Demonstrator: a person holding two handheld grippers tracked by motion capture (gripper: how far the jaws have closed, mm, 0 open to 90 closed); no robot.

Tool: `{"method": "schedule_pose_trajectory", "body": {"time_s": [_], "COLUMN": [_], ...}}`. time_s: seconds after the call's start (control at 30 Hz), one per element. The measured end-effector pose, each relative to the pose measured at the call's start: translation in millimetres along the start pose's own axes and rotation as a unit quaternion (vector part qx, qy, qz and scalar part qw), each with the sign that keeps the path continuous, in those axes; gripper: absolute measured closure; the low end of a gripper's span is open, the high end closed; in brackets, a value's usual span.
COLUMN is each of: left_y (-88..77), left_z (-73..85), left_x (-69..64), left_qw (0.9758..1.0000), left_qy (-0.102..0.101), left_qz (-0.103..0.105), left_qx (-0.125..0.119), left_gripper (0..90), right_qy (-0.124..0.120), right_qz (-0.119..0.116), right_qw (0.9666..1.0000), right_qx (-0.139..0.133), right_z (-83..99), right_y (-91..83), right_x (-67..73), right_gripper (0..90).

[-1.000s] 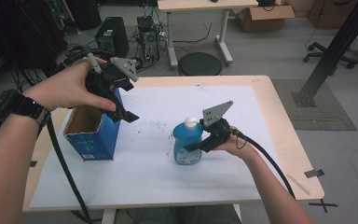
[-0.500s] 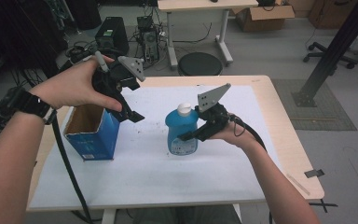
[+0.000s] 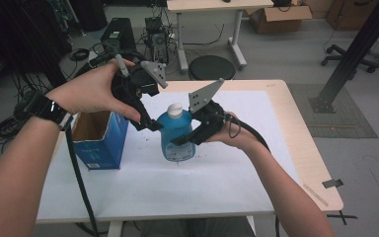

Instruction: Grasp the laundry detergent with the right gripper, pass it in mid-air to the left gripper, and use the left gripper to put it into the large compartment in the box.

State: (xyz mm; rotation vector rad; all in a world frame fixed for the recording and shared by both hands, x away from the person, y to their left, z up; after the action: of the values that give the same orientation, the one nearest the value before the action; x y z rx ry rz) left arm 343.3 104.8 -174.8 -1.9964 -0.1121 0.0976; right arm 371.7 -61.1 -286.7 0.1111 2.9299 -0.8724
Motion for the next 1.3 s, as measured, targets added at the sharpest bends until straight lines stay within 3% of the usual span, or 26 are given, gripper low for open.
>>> {"method": "schedule_pose_trajectory", "body": {"time_s": [0.27, 0.67, 1.3], "left_y": [14.3, 36.0, 42.6], "left_z": [-4.9, -9.1, -9.5], "left_x": [-2.2, -1.1, -0.6], "left_qw": [0.9998, 0.9990, 0.9989], "left_qy": [0.002, 0.005, 0.004], "left_qz": [0.010, 0.023, 0.031], "left_qx": [0.016, 0.037, 0.035], "left_gripper": [3.9, 4.4, 16.2], "right_qy": [-0.013, -0.016, -0.014], "right_qz": [-0.007, -0.008, -0.004], "right_qw": [0.9998, 0.9996, 0.9997], "right_qx": [0.013, 0.020, 0.020], "right_z": [-7.5, -8.1, -6.4], "right_y": [12.9, 14.9, 13.0], "right_x": [4.6, 7.1, 8.3], "right_gripper": [42.2, 42.3, 42.3]}}
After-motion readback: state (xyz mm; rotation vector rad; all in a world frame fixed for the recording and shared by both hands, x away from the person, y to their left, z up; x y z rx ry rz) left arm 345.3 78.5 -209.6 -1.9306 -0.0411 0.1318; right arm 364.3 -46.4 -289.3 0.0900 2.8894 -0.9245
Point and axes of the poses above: each handheld gripper's, and its own axes: y roughly forward along the jaws, z roughly out of its underside, x roughly to its left, the point moved 2 cm from there along y, roughly forward along the jaws, and after that the axes turned 10 degrees about z, right-handed, at the moved point
